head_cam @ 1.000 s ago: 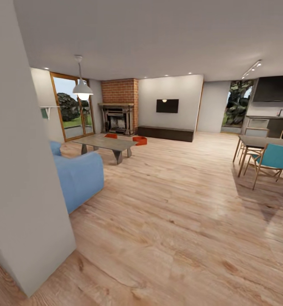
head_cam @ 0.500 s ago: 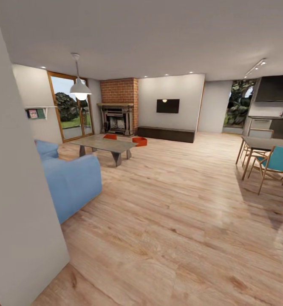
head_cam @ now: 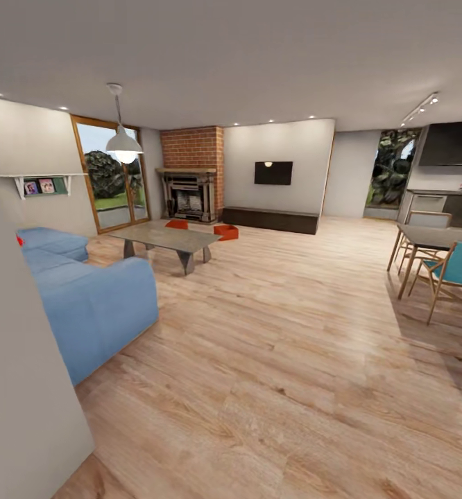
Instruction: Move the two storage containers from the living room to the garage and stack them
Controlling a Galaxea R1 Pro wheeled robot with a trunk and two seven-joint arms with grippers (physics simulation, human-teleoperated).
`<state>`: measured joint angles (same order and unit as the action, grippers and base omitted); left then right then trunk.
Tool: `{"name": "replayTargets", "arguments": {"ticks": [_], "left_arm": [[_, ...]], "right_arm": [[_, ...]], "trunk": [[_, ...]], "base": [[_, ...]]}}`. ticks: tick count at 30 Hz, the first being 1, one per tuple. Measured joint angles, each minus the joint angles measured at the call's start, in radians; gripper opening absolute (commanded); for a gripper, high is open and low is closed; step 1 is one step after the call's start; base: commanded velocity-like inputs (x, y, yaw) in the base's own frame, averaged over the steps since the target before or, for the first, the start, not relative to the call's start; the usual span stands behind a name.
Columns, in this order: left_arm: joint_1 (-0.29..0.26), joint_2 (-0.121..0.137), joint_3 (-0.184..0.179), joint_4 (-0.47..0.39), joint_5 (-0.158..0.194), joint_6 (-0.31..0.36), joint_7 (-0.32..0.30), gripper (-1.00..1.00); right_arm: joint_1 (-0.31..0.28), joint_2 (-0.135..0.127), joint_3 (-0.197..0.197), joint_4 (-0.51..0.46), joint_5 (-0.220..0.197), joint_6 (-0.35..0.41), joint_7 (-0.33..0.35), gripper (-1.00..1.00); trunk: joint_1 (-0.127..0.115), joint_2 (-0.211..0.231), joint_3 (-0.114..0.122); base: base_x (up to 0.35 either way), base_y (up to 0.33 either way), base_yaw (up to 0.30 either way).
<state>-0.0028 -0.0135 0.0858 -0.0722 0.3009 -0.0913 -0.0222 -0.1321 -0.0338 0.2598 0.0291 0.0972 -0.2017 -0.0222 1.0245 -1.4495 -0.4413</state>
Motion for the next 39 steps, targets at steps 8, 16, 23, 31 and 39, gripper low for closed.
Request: {"name": "replayTargets", "arguments": {"ticks": [8, 16, 23, 31, 39], "left_arm": [[0.0, 0.0, -0.001, 0.0, 0.0, 0.0, 0.0, 1.0], [0.0, 0.0, -0.001, 0.0, 0.0, 0.0, 0.0, 1.0], [0.0, 0.0, -0.001, 0.0, 0.003, 0.0, 0.0, 1.0], [0.0, 0.0, -0.001, 0.0, 0.003, 0.0, 0.0, 1.0], [0.0, 0.0, 0.0, 0.0, 0.003, 0.0, 0.001, 1.0]], "right_arm": [[0.0, 0.0, 0.001, 0.0, -0.001, 0.0, 0.0, 1.0], [0.0, 0.0, 0.001, 0.0, 0.0, 0.0, 0.001, 1.0], [0.0, 0.0, 0.001, 0.0, 0.0, 0.0, 0.001, 1.0], [0.0, 0.0, 0.001, 0.0, 0.0, 0.0, 0.001, 1.0], [0.0, 0.0, 0.0, 0.0, 0.0, 0.0, 0.001, 1.0]], "trunk": [[0.0, 0.0, 0.0], [0.0, 0.0, 0.0], [0.0, 0.0, 0.0], [0.0, 0.0, 0.0], [0.0, 0.0, 0.0]], "base": [[0.29, -0.196, 0.0], [0.288, -0.201, 0.0], [0.291, -0.187, 0.0], [0.293, -0.179, 0.0], [0.293, -0.179, 0.0]]}}
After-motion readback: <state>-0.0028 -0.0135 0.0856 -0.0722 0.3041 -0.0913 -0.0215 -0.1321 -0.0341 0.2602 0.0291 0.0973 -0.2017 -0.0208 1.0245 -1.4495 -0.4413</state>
